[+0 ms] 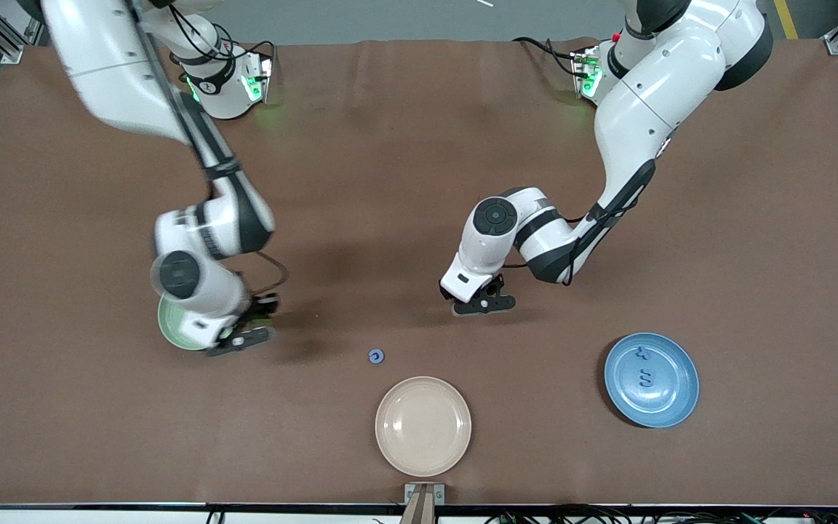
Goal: Sort upper and lower case letters into plates
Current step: 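Carry the N to the green plate while the left gripper grasps the green u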
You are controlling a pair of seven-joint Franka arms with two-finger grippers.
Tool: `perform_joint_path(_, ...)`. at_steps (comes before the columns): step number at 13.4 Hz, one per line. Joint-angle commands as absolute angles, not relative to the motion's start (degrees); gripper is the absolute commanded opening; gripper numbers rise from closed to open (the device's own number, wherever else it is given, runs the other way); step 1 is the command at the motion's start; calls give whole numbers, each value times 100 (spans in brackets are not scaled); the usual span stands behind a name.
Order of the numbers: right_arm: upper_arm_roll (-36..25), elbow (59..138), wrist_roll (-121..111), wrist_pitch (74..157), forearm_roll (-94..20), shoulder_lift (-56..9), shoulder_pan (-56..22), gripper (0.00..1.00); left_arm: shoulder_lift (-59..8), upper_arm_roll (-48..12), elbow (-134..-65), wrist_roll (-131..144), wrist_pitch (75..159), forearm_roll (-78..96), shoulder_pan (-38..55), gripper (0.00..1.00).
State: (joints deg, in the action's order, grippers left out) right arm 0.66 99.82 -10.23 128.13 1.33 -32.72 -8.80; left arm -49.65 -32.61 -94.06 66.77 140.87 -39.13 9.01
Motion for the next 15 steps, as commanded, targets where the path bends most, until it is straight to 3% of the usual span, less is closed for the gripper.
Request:
perform_joint_path(1, 255, 10413, -2054, 12884, 27, -3182, -99, 0, -5054, -3156, -9272, 6469, 14089, -4017, 949, 44)
perform_joint_path(4, 246, 10765, -2373, 12989, -570, -3182, -17, 0, -5054, -3068, -9264, 6347, 14115, -4017, 949, 44)
perform_joint_path(9, 246, 10863, -2356, 13034, -606, -3190, -272, 3, -5142, -3067, -9071, 6328, 14124, -4008, 949, 43)
perform_joint_path(10, 246, 10828, -2355, 12991, -606, -3182, -264, 36, -5142, -3067, -9070, 6328, 14124, -4008, 949, 40)
perform_joint_path(11, 246, 10802, -2355, 12964, -606, -3156, -264, 99, -5142, -3067, -9070, 6328, 14124, -4008, 949, 38)
perform_joint_path(13, 246, 10418, -2286, 12676, -606, -3129, -272, 100, -5133, -3067, -9070, 6337, 14124, -3982, 949, 30)
perform_joint_path(15, 246, 9846, -1535, 11974, -615, -3138, -464, 100, -5080, -3067, -9079, 6381, 14115, -3999, 940, 10)
